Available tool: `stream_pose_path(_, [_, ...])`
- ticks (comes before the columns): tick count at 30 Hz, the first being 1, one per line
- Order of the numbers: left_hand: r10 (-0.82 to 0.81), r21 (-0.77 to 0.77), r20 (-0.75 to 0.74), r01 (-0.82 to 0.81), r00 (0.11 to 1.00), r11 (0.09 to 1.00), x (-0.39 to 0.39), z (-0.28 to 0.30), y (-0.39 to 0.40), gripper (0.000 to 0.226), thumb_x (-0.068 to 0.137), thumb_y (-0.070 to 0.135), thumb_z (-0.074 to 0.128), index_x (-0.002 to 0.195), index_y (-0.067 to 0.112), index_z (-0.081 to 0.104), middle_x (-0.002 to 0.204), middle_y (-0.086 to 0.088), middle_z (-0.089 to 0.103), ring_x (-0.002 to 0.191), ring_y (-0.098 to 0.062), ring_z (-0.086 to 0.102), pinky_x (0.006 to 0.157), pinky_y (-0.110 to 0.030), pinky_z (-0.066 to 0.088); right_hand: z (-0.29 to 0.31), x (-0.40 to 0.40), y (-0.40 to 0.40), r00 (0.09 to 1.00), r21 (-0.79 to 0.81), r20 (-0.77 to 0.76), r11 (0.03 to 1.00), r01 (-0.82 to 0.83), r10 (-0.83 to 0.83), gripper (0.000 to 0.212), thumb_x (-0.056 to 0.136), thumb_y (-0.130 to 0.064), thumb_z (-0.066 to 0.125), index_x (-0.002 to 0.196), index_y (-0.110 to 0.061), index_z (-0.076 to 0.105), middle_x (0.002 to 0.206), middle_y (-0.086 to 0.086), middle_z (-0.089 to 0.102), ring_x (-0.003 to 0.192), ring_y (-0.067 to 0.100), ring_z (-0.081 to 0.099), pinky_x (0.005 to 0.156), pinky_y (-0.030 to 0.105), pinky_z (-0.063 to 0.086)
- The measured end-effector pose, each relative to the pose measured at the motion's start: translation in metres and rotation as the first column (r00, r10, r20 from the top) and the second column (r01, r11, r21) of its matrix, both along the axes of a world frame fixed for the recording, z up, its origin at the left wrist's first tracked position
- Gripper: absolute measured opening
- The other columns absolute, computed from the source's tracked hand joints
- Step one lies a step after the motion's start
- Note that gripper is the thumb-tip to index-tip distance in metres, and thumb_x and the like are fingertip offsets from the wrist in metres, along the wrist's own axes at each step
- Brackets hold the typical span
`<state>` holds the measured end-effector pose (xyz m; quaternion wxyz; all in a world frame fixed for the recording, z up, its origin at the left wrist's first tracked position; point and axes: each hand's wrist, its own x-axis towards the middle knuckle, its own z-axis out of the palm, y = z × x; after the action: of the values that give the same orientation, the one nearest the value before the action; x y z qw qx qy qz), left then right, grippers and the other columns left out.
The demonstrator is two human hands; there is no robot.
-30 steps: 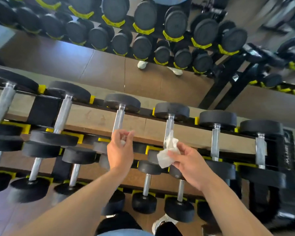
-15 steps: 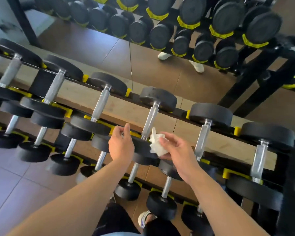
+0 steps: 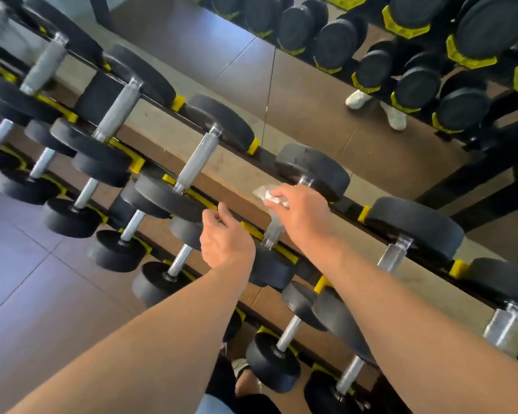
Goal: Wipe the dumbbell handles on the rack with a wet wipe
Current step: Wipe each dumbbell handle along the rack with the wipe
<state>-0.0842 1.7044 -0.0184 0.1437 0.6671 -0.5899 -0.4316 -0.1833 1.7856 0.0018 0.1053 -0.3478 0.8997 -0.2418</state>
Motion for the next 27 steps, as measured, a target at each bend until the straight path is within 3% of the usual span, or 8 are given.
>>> stream_pose_path(3, [0.020,-0.011,0.026,-0.020,0.999,1.000,0.001,-0.001,-0.001,0.038,0.106,0.047,0.029,0.093,0.017,0.048,0.076,0.002,0.053,0.065,-0.012,0.047,0.059,-0.032,0.031,-0.013,0.002,-0.011,0.932,0.362,-0.004,0.870,-0.336,0.362,0.022,0.098,-0.035,0.057,0.106,-0.021,0.071,0.095,0.009,0.064,0.095,0.028,0.064,0.078,0.035,0.052])
stream_pose_path(7, [-0.026,0.017,0.056,0.025,0.998,1.000,-0.001,0.000,-0.002,0.036,0.106,0.048,0.029,0.095,0.018,0.047,0.077,0.004,0.052,0.064,-0.011,0.045,0.056,-0.030,0.029,-0.008,0.016,0.006,0.842,0.298,0.125,0.789,-0.537,0.525,0.025,0.103,-0.015,0.046,0.116,-0.019,0.066,0.118,0.005,0.066,0.125,0.020,0.051,0.112,0.027,0.029])
stream_pose_path(10, [-0.063,-0.011,0.067,0.064,0.996,0.998,-0.001,-0.001,-0.001,0.036,0.105,0.048,0.029,0.096,0.020,0.048,0.076,0.006,0.052,0.065,-0.009,0.046,0.066,-0.033,0.034,0.005,0.023,0.024,0.801,0.229,0.244,0.770,-0.596,0.547,0.040,0.101,-0.008,0.051,0.141,-0.012,0.051,0.144,0.004,0.052,0.140,0.019,0.037,0.114,0.019,0.014])
stream_pose_path(13, [-0.088,-0.027,0.079,0.090,0.993,0.996,-0.001,-0.001,-0.001,0.036,0.105,0.048,0.029,0.095,0.019,0.049,0.075,0.006,0.052,0.064,-0.008,0.045,0.067,-0.034,0.035,0.004,0.032,0.043,0.825,0.154,0.323,0.834,-0.530,0.464,0.043,0.104,-0.017,0.049,0.147,-0.013,0.046,0.148,0.002,0.050,0.140,0.016,0.039,0.117,0.026,0.030])
stream_pose_path(18, [-0.113,-0.042,0.081,0.117,0.990,0.992,-0.002,-0.004,-0.002,0.033,0.105,0.049,0.031,0.095,0.023,0.049,0.074,0.008,0.053,0.064,-0.008,0.049,0.065,-0.034,0.039,-0.013,0.041,0.075,0.877,0.222,0.458,0.936,-0.272,0.146,0.034,0.107,-0.030,0.039,0.138,-0.025,0.053,0.123,-0.006,0.063,0.117,0.010,0.059,0.091,0.025,0.053])
stream_pose_path(23, [-0.152,-0.060,0.103,0.158,0.983,0.986,-0.003,-0.005,-0.002,0.033,0.106,0.048,0.030,0.094,0.022,0.048,0.073,0.007,0.053,0.062,-0.009,0.049,0.062,-0.033,0.037,-0.004,0.025,0.059,0.701,0.197,0.708,0.977,-0.083,-0.083,0.026,0.103,-0.032,0.053,0.127,-0.029,0.060,0.113,-0.016,0.067,0.109,0.005,0.061,0.077,0.013,0.049])
stream_pose_path(25, [-0.160,-0.064,0.099,0.166,0.982,0.984,-0.002,-0.005,-0.002,0.033,0.106,0.047,0.031,0.094,0.023,0.048,0.073,0.007,0.054,0.062,-0.009,0.050,0.062,-0.033,0.038,0.005,0.022,0.048,0.798,0.094,0.596,0.995,0.041,-0.089,0.021,0.101,-0.031,0.055,0.120,-0.028,0.064,0.104,-0.018,0.067,0.100,0.002,0.064,0.068,0.007,0.047])
stream_pose_path(27, [-0.169,-0.061,0.098,0.175,0.981,0.983,-0.002,-0.007,-0.002,0.033,0.106,0.047,0.030,0.093,0.023,0.048,0.072,0.006,0.055,0.061,-0.010,0.051,0.062,-0.034,0.038,0.016,0.014,0.036,0.962,-0.064,0.252,0.990,0.122,-0.102,0.024,0.101,-0.026,0.054,0.123,-0.024,0.065,0.106,-0.013,0.068,0.097,0.002,0.065,0.069,0.005,0.049])
